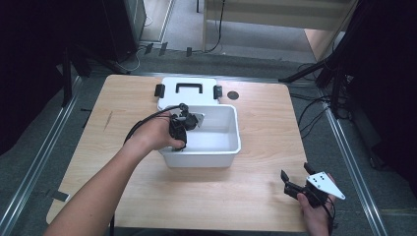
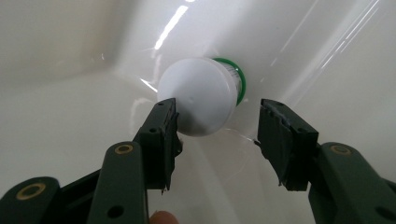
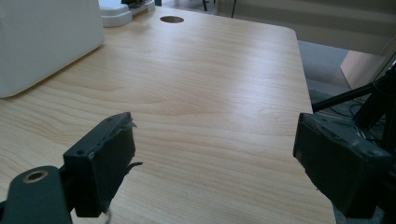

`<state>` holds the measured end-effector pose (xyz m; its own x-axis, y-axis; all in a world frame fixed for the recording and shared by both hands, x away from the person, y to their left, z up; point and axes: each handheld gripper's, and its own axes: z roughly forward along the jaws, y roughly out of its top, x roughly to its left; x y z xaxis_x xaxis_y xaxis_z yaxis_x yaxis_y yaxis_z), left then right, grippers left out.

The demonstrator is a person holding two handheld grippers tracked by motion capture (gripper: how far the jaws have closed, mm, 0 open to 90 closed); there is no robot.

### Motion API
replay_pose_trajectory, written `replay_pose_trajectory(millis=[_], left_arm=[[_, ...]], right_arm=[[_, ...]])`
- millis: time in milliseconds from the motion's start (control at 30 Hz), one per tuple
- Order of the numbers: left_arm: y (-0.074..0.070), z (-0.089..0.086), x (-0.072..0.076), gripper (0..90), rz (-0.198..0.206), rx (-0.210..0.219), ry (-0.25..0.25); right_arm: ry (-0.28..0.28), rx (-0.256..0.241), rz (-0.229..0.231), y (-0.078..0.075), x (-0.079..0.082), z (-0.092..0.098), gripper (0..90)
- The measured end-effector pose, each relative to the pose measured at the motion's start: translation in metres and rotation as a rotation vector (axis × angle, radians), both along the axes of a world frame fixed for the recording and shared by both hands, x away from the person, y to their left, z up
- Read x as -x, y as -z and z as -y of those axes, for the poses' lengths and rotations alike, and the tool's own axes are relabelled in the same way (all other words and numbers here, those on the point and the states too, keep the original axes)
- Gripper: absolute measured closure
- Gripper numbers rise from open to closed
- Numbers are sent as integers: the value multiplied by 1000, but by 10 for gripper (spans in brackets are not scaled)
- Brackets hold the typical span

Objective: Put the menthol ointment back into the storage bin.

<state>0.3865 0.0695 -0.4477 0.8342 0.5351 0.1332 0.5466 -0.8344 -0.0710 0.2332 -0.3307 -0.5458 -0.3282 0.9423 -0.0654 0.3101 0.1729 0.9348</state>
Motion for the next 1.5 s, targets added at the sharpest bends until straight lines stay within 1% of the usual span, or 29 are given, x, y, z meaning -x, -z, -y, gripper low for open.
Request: replay_pose_trajectory(millis=[33,100,267,333,400,433,467,500,633,700,767,800,833,867,900,933,967,1000,1067,1100,1133,1167,1233,1300,1333,1367,1433,1467,1500], left_arm=[[0,0,1,498,3,-9,8],[0,0,1,492,3,-7,10],[0,0,1,479,3,9,3],[-1,-1,1,466,0,14,12],[-7,-2,2,452,6,48,-4],[-11,-3,2,449,13,56,-2],[-11,-3,2,447,13,56,-2],[-19,-5,5,446,39,75,-11],[-34,-11,9,421,55,124,-21],[-42,-16,11,392,65,146,-32],[-49,-22,12,350,86,177,-50],[-49,-22,12,321,86,177,-50],[-56,-30,14,284,121,203,-71],[-56,-30,14,253,121,203,-71],[-63,-39,16,211,153,240,-108],[-66,-43,17,173,161,270,-128],[-69,-48,18,144,159,293,-145],[-70,-53,20,129,164,312,-155],[-71,-61,24,71,186,330,-175],[-71,-61,24,42,186,330,-175],[-71,-66,26,42,198,337,-191],[-73,-74,30,0,215,345,-206],[-74,-84,35,0,243,375,-231],[-73,-94,39,0,259,408,-250],[-73,-94,39,0,259,408,-250],[-71,-103,45,0,274,419,-264],[-67,-110,50,0,294,422,-286],[-65,-114,53,0,302,426,-291],[-65,-114,53,0,302,426,-291]], right_arm=[[0,-1,0,0,0,0,129],[0,-1,0,0,0,0,129],[0,0,0,0,0,0,129],[1,-1,0,0,0,0,129],[0,-1,0,0,0,0,129],[0,-1,0,0,0,0,129],[0,-1,0,0,0,0,129],[0,-1,0,0,0,0,129],[1,1,0,0,0,0,129],[2,2,-1,0,0,0,129],[1,1,0,0,0,0,129],[1,1,0,0,0,0,129],[1,2,1,0,0,0,129],[1,2,1,0,0,0,129],[2,3,-1,0,0,0,129],[2,3,-1,0,0,0,129],[1,3,1,0,0,0,129],[1,3,0,0,0,0,129],[2,5,0,0,0,0,129],[2,5,0,0,0,0,129],[3,5,0,0,0,0,129],[3,7,-1,0,0,-1,129],[3,8,-1,0,0,-1,130],[4,9,-2,0,0,-1,130],[4,9,-3,0,0,-1,130],[4,9,-3,0,0,-1,130],[5,10,-3,0,0,-1,130],[5,9,-4,0,0,-1,130],[5,9,-4,0,0,-1,130]])
